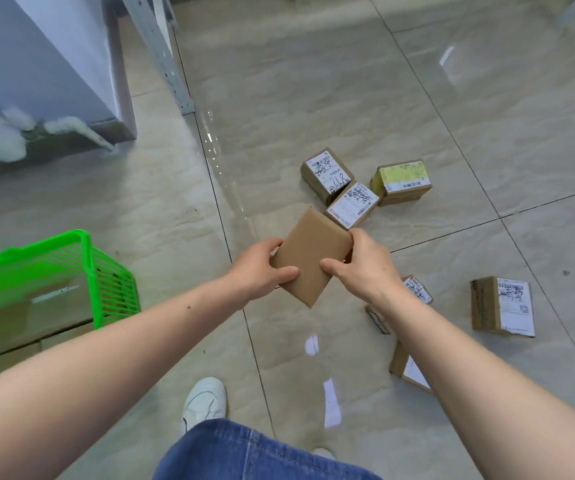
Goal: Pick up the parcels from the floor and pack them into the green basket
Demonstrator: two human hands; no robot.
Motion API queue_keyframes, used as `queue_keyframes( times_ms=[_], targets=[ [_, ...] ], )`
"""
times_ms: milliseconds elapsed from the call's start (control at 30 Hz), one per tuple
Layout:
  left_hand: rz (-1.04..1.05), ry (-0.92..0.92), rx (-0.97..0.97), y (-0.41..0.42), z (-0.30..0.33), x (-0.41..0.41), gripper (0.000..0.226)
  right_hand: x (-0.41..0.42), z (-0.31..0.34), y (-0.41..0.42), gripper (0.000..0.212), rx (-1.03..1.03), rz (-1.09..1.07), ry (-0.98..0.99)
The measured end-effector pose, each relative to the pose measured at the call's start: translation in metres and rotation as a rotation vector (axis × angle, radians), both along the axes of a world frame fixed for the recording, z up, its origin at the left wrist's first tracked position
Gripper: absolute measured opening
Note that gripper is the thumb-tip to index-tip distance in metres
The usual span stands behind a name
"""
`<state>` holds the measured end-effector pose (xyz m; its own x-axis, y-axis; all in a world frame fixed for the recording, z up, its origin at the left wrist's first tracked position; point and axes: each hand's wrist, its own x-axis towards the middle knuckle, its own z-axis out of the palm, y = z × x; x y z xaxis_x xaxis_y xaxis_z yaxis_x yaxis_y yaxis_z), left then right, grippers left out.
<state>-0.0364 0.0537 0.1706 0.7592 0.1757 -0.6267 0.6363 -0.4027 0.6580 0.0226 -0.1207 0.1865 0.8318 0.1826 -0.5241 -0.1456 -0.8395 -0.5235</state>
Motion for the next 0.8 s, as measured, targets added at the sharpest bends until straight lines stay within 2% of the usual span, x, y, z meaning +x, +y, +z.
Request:
queue_keyframes(
  times_ms=[100,300,367,500,567,633,733,800],
  targets=[
    [0.106,-0.018,-0.034,0.003,0.060,-0.009,0.057,-0.001,0.067,0.006,0.066,0.050,-0.006,-0.015],
    [0.298,-0.049,-0.111,0.016,0.174,-0.042,0.054,-0.018,0.189,0.023,0.066,0.159,0.046,0.067],
    [0.341,-0.060,-0.116,0.024,0.204,-0.056,0.050,-0.027,0.221,0.037,0.072,0.171,0.096,0.080],
    [0.431,-0.087,-0.123,0.050,0.251,-0.089,0.066,-0.052,0.272,0.071,0.090,0.194,0.160,0.056],
    [0.483,-0.100,-0.150,0.067,0.271,-0.110,0.060,-0.067,0.294,0.092,0.097,0.211,0.164,0.048],
    [0.520,-0.111,-0.175,0.087,0.288,-0.132,0.050,-0.085,0.311,0.116,0.092,0.216,0.169,0.055],
    [0.584,-0.122,-0.170,0.128,0.307,-0.169,0.046,-0.118,0.329,0.161,0.066,0.221,0.237,0.045],
    [0.622,-0.126,-0.153,0.162,0.318,-0.199,0.044,-0.146,0.337,0.199,0.063,0.247,0.271,0.057]
  ],
)
